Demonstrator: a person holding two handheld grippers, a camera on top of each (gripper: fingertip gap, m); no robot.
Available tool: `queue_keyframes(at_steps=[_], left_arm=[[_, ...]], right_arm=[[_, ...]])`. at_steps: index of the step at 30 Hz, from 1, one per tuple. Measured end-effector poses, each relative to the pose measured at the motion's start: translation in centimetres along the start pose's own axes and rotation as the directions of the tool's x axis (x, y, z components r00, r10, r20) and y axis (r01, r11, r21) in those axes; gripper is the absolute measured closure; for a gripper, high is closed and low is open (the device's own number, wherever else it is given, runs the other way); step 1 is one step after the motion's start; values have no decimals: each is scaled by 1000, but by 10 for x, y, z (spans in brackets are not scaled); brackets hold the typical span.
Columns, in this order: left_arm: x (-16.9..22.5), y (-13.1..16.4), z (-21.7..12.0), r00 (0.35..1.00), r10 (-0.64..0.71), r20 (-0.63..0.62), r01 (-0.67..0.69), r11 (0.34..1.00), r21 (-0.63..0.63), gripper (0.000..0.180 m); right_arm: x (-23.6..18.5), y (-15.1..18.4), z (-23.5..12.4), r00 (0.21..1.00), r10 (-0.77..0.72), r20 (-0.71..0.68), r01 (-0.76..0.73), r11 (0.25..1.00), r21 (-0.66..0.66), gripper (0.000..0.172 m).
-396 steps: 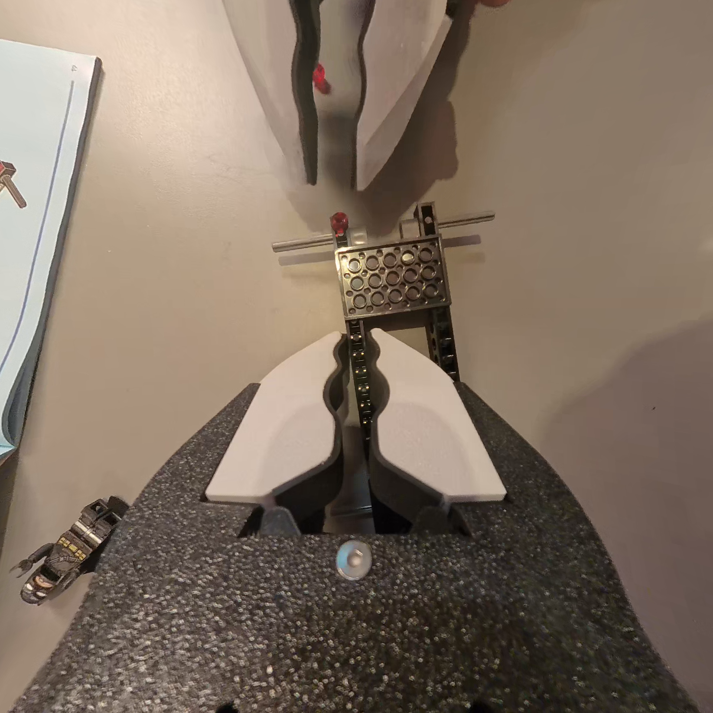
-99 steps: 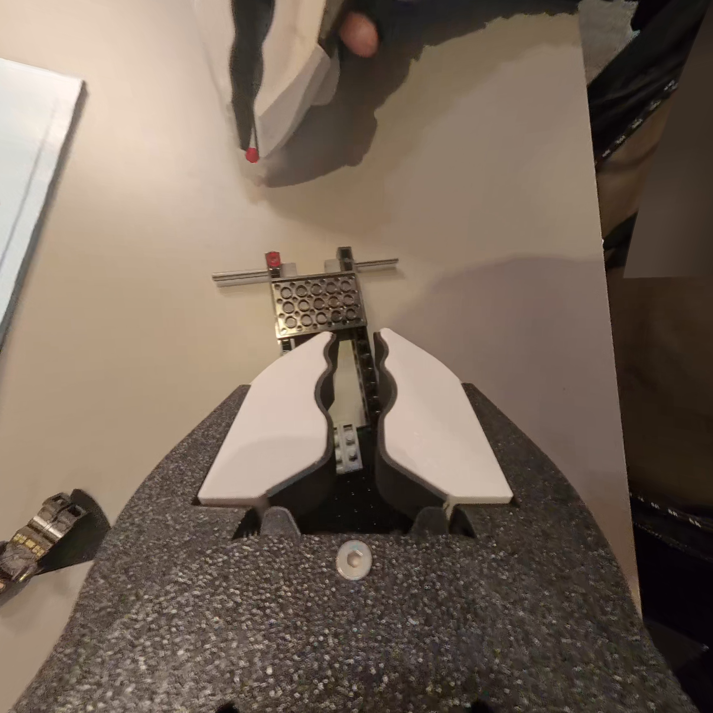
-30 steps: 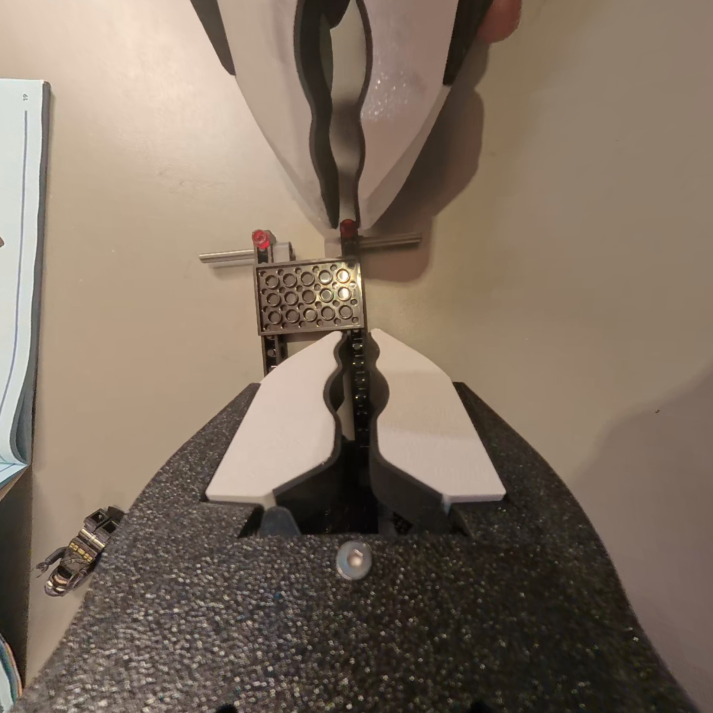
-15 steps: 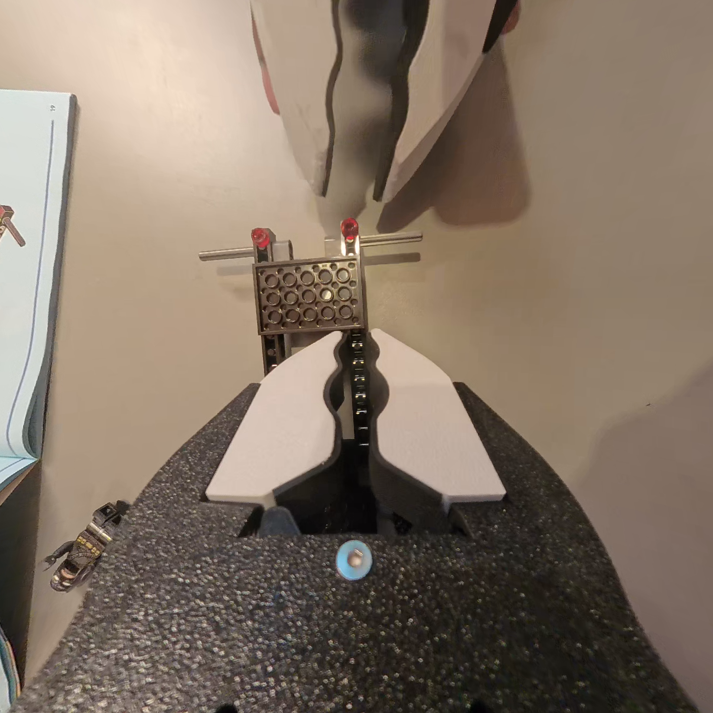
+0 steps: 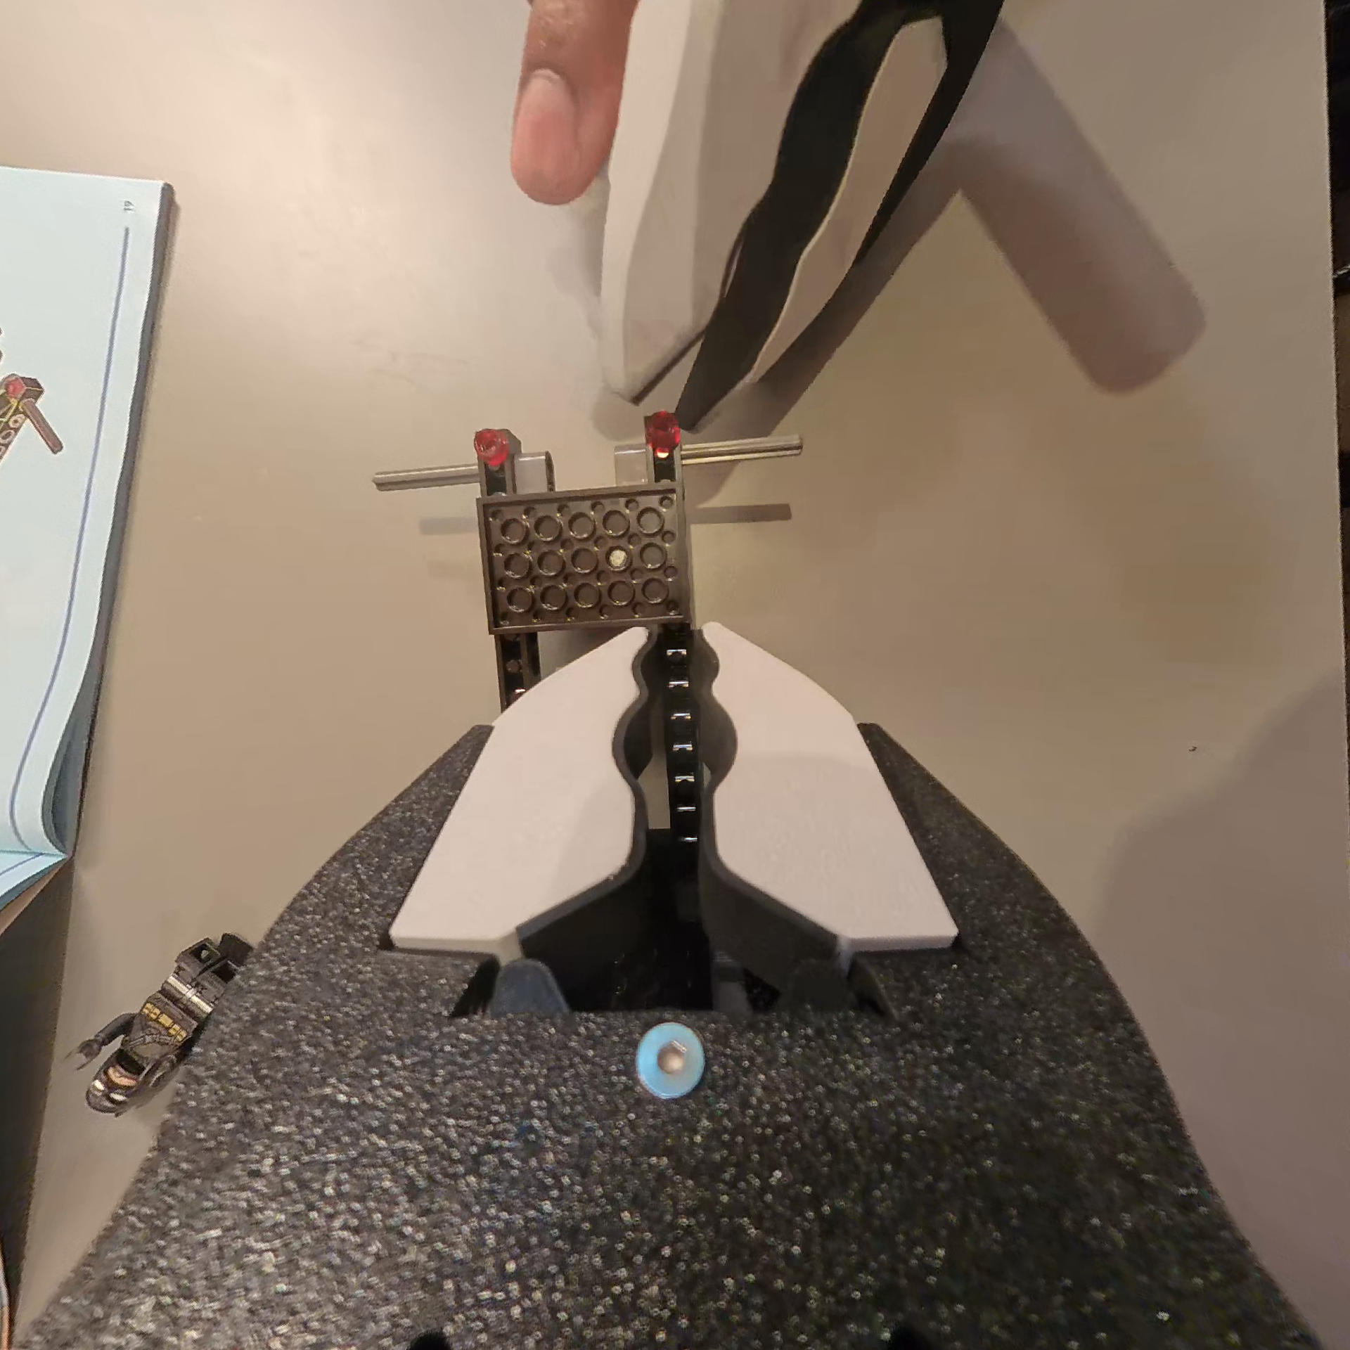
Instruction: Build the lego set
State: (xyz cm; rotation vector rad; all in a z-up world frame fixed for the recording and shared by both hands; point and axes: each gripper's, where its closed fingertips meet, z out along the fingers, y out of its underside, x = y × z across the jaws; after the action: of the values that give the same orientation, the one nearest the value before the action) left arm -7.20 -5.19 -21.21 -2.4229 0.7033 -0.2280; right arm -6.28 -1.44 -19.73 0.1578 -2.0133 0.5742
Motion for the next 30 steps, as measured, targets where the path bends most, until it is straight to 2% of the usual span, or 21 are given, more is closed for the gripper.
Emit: queue_keyframes(at_steps=[9, 30], left_arm=[[0, 0, -2, 1000, -5, -3, 5, 1000, 5, 173], [3, -5, -4, 1000, -1, -18, 2, 999, 33, 173]], right_arm=[[4, -4, 4, 983, -163, -88, 163, 987, -6, 146], [5, -4, 7, 958, -253, -133, 253, 967, -13, 147]])
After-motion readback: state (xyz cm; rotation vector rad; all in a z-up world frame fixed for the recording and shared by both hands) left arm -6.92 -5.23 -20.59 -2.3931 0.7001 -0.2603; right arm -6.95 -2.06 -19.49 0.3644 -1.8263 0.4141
